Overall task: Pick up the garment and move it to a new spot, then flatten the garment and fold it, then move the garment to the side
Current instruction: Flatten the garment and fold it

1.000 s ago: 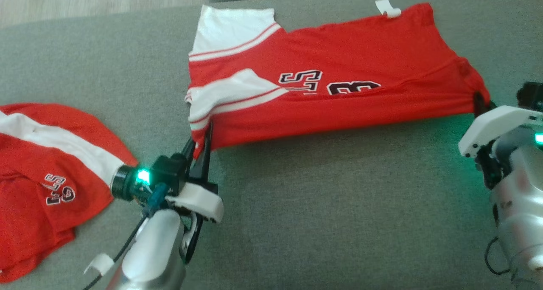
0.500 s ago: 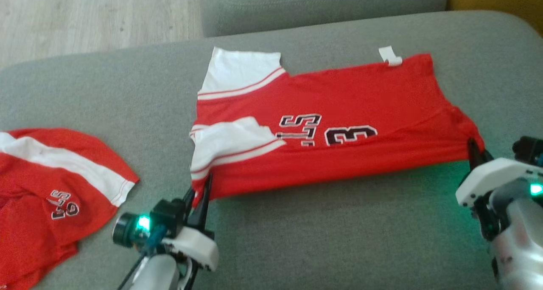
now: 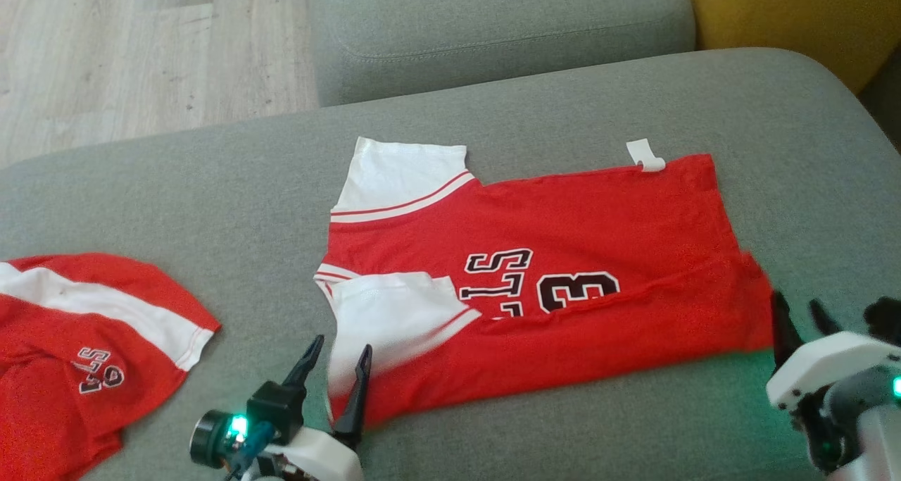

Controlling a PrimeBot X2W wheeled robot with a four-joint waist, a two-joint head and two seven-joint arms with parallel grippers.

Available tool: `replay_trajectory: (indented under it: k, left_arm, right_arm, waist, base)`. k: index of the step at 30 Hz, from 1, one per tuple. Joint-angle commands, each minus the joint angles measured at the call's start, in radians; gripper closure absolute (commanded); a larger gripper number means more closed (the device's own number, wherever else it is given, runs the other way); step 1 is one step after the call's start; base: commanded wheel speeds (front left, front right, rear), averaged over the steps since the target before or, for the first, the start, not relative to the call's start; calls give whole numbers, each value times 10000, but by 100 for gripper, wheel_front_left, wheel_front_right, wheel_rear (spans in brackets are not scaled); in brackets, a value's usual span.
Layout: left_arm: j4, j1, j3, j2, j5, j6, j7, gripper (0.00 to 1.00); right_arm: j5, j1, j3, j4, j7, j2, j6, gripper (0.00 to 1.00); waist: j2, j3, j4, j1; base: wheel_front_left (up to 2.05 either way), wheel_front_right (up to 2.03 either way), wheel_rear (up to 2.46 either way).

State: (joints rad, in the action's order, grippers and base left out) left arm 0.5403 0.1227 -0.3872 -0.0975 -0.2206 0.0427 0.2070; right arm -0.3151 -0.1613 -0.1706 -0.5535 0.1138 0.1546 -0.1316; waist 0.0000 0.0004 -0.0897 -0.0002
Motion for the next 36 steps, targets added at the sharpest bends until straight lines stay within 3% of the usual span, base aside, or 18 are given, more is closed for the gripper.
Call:
replay_trajectory:
  k: [1, 13, 17, 23, 26, 30, 36]
  left_arm:
    - [-373, 326, 361, -184, -56, -88, 102, 0]
    - [-2090, 846, 1079, -371, 12, -481, 538, 0]
    - [-2718, 1307, 1292, -563, 164, -320, 544, 0]
    - [-2570, 2788, 1242, -1064, 260, 241, 280, 0]
    - [-1969, 4721, 916, -1712, 103, 728, -750, 0]
    - [-1080, 6201, 445, -2270, -265, 858, -1709, 0]
    - [452, 8511, -2072, -3612, -2177, 876, -3577, 0]
  right_arm:
    - [101, -240, 117, 584, -70, 70, 9, 0]
    - [597, -413, -239, 2679, -1733, -288, 9, 0]
    - [668, -645, -92, 2948, -2004, -301, 9, 0]
    - [753, -1265, 218, 3145, -2139, -240, 9, 0]
    - [786, -1985, 596, 3214, -2140, -160, 9, 0]
    - [768, -2537, 944, 3180, -2187, -120, 9, 0]
    - [648, -3496, 1700, 2955, -2425, -171, 9, 0]
  waist:
    - [0, 10, -37, 2]
    - [0, 338, -367, 2]
    - [0, 642, -469, 2]
    - [0, 1334, -698, 2]
    - [0, 2115, -948, 2]
    - [0, 2642, -1214, 2]
    - [0, 3535, -1920, 2]
  base:
    - [0, 0, 0]
    - [0, 0, 0]
    - [0, 0, 0]
    - [0, 0, 0]
    - [0, 0, 0]
    - [0, 0, 0]
    - [0, 0, 0]
